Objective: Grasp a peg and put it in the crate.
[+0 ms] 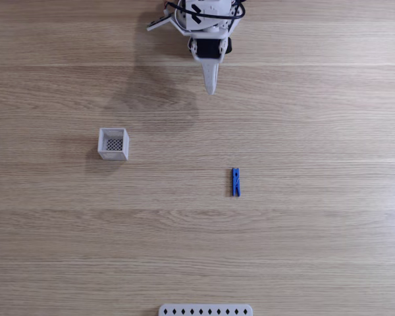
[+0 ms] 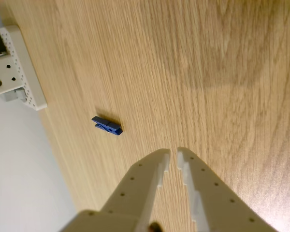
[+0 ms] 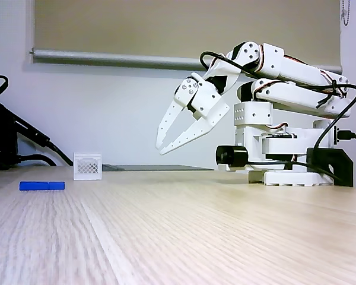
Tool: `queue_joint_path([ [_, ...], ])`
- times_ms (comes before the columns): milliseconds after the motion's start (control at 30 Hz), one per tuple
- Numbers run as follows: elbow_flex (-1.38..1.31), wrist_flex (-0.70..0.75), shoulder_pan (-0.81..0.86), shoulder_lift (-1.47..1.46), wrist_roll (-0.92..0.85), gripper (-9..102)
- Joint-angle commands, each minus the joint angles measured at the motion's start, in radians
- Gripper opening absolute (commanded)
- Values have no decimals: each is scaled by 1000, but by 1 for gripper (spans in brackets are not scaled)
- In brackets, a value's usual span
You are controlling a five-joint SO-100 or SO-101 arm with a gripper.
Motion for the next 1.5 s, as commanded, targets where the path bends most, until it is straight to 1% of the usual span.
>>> queue_joint_path([
  [0, -31, -15, -6, 12, 9, 0],
  [567, -40, -15, -8, -6, -5, 0],
  [700, -74, -15, -9, -94, -9, 0],
  [767, -129, -15, -11, -199, -52, 0],
  [867, -262, -15, -29, -417, -239, 0],
  [1067, -574, 3, -54, -853, -804, 0],
  [1167, -695, -3, -52, -1025, -1088, 0],
  [1267, -821, -11, -51, -1164, -1333, 0],
  [1367, -957, 3, -49, -1307, -1517, 0],
  [1400, -996, 3, -49, -1356, -1555, 0],
  [1467, -1071, 3, -49, -1465, -1578, 0],
])
